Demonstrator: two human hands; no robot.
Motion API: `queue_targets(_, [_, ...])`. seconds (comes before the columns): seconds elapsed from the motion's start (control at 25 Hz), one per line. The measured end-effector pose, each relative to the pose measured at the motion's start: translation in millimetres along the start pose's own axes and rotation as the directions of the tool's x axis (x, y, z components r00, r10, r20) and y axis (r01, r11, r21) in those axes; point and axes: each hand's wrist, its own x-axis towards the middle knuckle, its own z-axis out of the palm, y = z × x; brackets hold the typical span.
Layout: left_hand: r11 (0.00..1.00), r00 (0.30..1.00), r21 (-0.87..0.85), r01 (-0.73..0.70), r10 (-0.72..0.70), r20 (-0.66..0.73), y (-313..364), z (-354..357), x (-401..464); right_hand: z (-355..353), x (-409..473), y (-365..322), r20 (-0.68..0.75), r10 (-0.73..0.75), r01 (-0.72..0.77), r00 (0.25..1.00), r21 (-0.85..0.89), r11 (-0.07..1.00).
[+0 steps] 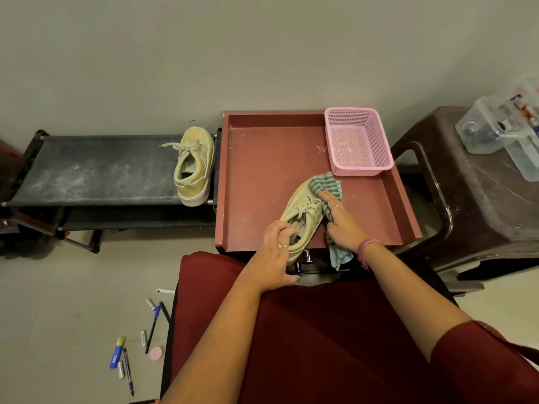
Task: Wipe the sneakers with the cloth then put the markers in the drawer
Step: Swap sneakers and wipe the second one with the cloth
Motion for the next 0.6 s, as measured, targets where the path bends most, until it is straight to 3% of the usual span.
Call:
queue_targets(0.08, [0.975,0.988,-0.186,0.121,-0.136,-0.069,6,-2,1,2,-2,0,0.006,-0.007,0.007,1.000,0.014,1.000])
queue_targets(0.16, [0.919,0.934,-0.303,0.254,-0.314,-0.168,7,-5,4,-4,-2,-4,-0.017,0.020,-0.019,1.000,0.060,0.998])
queue_targets(0.28, [0.802,0.869,-0.410,0.434,-0.494,-0.046,6,-7,9,-20,11,-9,-0.101,0.064,-0.063,0.993,0.009,0.998])
queue_targets(0.36, [0.789,0.872,-0.431,0.437,-0.489,-0.011,3,1,10,-23,23,-14,-0.084,0.047,-0.061,0.995,-0.169,0.984])
queue_targets(0.48, [0.764,0.874,-0.484,0.427,-0.487,0.003,1,10,14,-11,38,-19,0.088,-0.001,0.034,0.996,-0.383,0.923])
queue_targets(0.6, [0.756,0.864,-0.491,0.433,-0.503,-0.012,0,13,17,-15,46,-23,0.209,-0.071,0.151,0.975,-0.399,0.904])
